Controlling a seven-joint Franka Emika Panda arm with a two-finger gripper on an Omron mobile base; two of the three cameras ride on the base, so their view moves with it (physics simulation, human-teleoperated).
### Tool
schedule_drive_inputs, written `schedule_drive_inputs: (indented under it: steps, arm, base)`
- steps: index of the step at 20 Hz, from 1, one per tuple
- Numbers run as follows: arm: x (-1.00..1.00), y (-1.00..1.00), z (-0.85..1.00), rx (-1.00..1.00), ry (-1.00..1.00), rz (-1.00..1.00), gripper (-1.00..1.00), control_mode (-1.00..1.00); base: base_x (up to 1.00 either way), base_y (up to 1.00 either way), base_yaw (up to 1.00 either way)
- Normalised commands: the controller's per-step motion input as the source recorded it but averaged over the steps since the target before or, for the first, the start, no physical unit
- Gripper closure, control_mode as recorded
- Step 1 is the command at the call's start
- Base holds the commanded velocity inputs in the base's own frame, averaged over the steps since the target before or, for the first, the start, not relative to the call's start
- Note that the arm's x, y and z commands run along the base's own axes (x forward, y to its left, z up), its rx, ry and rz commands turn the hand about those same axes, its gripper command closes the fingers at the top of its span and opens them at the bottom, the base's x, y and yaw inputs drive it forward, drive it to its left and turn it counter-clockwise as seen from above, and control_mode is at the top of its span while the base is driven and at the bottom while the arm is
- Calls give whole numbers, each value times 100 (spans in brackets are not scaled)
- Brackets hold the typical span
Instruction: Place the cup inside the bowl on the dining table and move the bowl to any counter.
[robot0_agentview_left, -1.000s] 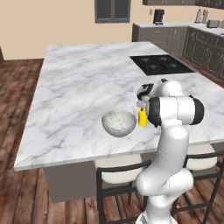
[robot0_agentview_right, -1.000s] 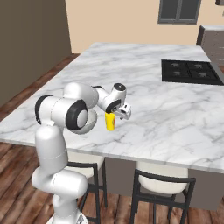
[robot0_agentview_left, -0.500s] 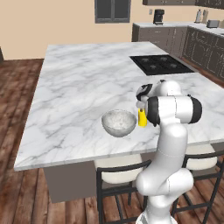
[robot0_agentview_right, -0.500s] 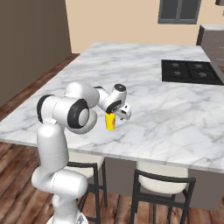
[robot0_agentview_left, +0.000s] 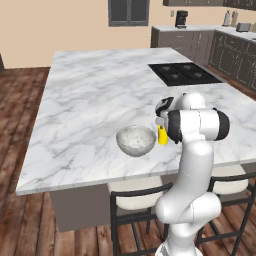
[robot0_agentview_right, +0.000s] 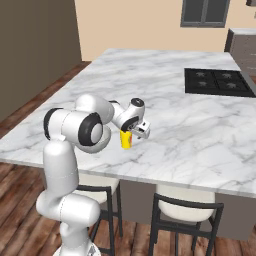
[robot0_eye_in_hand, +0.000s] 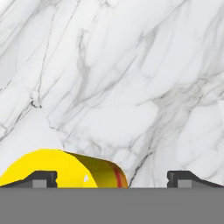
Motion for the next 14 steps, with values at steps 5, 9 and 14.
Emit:
schedule_drive_inputs:
  steps: [5, 9, 14]
  arm:
    - [0, 0, -4, 0, 0, 0, -100, -100]
    - [0, 0, 0, 0, 0, 0, -100, -100]
    - [0, 0, 0, 0, 0, 0, 100, -100]
  base:
    - [0, 0, 0]
    - [0, 0, 0]
    - [0, 0, 0]
